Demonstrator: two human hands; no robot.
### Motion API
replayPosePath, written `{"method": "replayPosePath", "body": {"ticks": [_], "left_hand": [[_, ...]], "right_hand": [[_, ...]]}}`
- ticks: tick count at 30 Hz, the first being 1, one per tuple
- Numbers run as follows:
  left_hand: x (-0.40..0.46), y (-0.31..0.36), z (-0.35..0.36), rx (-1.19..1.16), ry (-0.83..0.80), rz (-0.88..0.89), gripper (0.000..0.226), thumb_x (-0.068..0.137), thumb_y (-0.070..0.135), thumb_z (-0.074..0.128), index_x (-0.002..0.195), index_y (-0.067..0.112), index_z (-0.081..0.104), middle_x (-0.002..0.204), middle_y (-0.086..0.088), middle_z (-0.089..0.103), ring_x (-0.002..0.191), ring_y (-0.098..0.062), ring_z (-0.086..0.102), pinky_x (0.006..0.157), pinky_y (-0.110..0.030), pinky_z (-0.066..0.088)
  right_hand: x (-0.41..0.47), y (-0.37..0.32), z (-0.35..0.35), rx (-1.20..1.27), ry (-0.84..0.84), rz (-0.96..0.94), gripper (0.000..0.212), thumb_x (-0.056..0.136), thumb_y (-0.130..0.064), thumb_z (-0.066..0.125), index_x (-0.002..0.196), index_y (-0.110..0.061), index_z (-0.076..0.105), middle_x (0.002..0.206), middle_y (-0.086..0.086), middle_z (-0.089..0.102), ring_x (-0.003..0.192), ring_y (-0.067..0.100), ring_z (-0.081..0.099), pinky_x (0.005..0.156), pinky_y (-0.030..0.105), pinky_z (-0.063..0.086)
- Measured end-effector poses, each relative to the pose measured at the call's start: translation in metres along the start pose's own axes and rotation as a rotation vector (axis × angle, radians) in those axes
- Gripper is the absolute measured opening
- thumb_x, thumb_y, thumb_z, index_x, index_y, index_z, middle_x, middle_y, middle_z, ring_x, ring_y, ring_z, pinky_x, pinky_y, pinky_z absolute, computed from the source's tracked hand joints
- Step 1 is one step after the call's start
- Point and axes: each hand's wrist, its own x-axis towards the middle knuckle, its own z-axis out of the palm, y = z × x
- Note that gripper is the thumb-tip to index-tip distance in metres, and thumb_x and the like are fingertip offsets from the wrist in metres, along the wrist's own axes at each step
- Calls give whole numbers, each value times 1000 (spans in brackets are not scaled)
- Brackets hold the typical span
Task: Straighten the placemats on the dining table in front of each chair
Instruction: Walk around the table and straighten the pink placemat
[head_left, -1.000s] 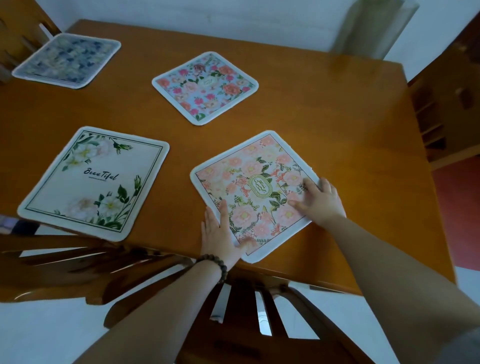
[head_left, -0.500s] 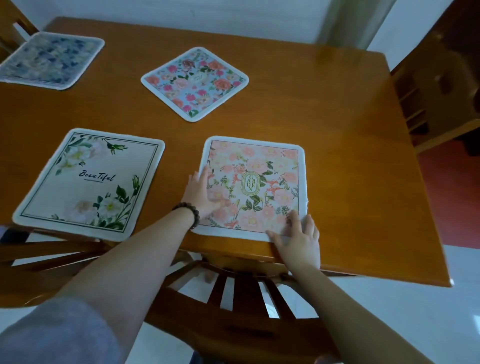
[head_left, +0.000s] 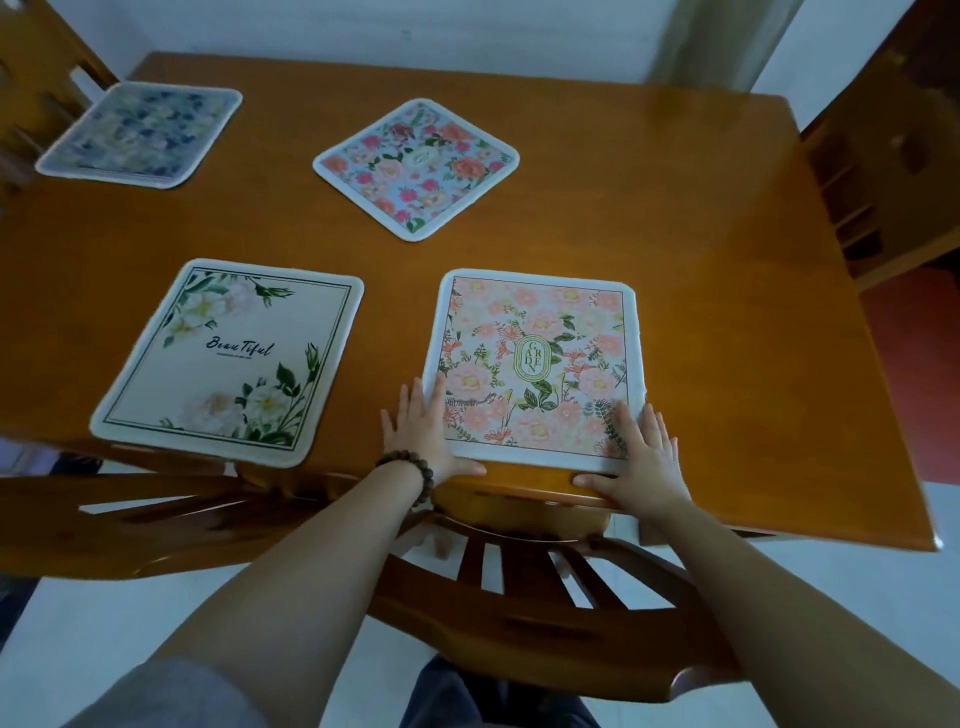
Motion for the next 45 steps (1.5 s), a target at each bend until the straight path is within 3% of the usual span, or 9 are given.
{"method": "replayPosePath", "body": {"ticks": [13, 24, 32, 37, 41, 45], "left_hand": [[-31, 10, 7, 13, 10, 43, 130, 63, 49, 83, 149, 29, -12, 160, -7, -8, 146, -22, -5, 116, -46, 5], [-31, 10, 8, 79, 21, 25, 129, 63, 54, 79, 150, 13, -6, 160, -6, -6, 146, -20, -5, 117, -43, 7], [-31, 11, 5, 114, -5, 33, 126, 64, 58, 78, 151, 16, -4, 160, -7, -7, 146, -22, -6, 117, -47, 7], [-35, 19, -9, 113, 31, 30, 107, 75, 76, 50, 151, 21, 0, 160, -10, -4, 146, -26, -6, 114, -55, 6], [-37, 39, -21, 90, 114, 89, 84, 88, 66, 37, 151, 19, 8, 160, -7, 1, 146, -24, -5, 116, -54, 2], [-30, 75, -29, 95, 151, 193, 77, 91, 61, 35, 152, 20, 10, 160, -6, 4, 146, -23, -1, 117, -49, 1]], "right_hand": [[-33, 4, 5, 64, 54, 75, 113, 70, -44, 79, 149, -33, 0, 158, 11, -8, 144, 28, -11, 117, 49, 4], [-32, 9, 6, 10, 72, 73, 112, 66, -51, 79, 149, -33, 7, 159, 10, -2, 144, 28, -7, 117, 49, 7], [-31, 10, 7, -5, 42, 89, 112, 66, -53, 77, 148, -35, 3, 159, 9, -5, 144, 27, -9, 116, 47, 8], [-33, 8, -11, -62, 63, 90, 96, 77, -67, 56, 149, -30, 4, 159, 10, -1, 144, 28, -10, 115, 47, 1], [-41, 7, -35, -28, 173, 144, 79, 87, -65, 38, 150, -25, 10, 159, 8, 6, 145, 27, -6, 116, 47, 3], [-54, 10, -57, 45, 242, 206, 70, 91, -57, 41, 149, -27, 15, 159, 5, 10, 145, 25, -2, 117, 47, 9]]}}
